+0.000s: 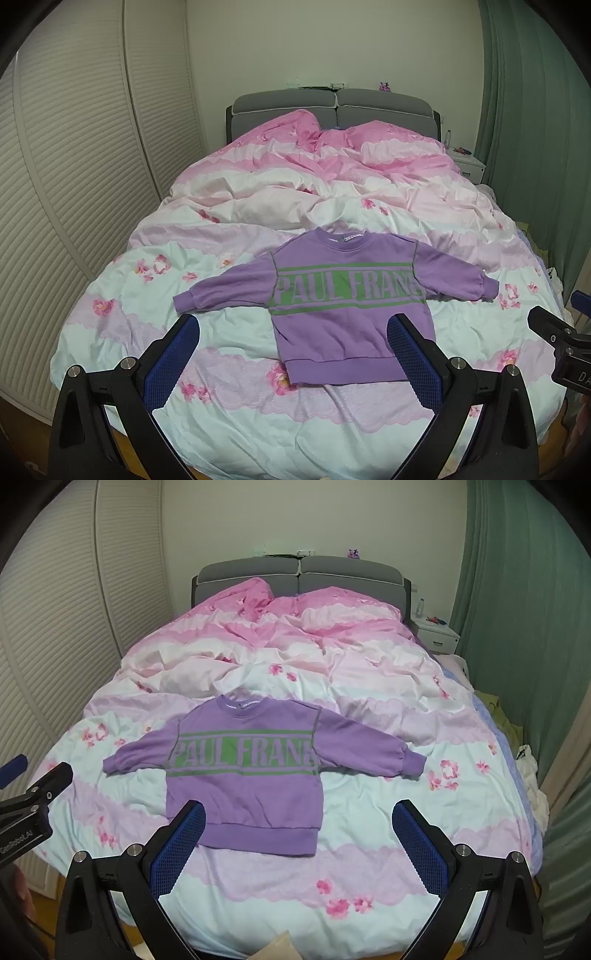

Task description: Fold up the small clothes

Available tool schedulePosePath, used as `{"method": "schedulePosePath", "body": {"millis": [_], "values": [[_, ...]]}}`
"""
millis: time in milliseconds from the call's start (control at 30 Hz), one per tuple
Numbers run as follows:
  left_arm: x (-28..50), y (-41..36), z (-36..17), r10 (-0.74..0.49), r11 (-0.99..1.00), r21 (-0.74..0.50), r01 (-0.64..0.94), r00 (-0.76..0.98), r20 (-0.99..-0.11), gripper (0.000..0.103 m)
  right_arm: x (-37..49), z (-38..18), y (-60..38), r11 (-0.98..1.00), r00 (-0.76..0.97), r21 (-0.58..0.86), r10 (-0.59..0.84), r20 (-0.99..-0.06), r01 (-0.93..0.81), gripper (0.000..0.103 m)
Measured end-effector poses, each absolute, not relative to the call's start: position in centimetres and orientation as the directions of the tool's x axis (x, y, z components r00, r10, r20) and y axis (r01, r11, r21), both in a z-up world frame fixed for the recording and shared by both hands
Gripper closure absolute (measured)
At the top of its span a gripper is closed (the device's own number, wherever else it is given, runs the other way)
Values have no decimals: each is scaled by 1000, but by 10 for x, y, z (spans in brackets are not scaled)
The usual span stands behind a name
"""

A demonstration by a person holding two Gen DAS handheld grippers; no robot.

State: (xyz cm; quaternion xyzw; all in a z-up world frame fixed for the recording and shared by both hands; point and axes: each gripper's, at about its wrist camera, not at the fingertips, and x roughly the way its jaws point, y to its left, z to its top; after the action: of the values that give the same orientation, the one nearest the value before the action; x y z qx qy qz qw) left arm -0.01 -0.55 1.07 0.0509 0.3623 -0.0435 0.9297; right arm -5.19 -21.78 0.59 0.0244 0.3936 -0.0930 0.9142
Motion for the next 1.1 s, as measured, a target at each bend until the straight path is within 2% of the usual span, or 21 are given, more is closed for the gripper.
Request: {"method": "schedulePosePath", "body": {"millis": [1100], "values": [[0,1,17,-53,993,44,108,756,-653,0,-48,8,-214,981,676,-30,-153,-721,190,1]]}}
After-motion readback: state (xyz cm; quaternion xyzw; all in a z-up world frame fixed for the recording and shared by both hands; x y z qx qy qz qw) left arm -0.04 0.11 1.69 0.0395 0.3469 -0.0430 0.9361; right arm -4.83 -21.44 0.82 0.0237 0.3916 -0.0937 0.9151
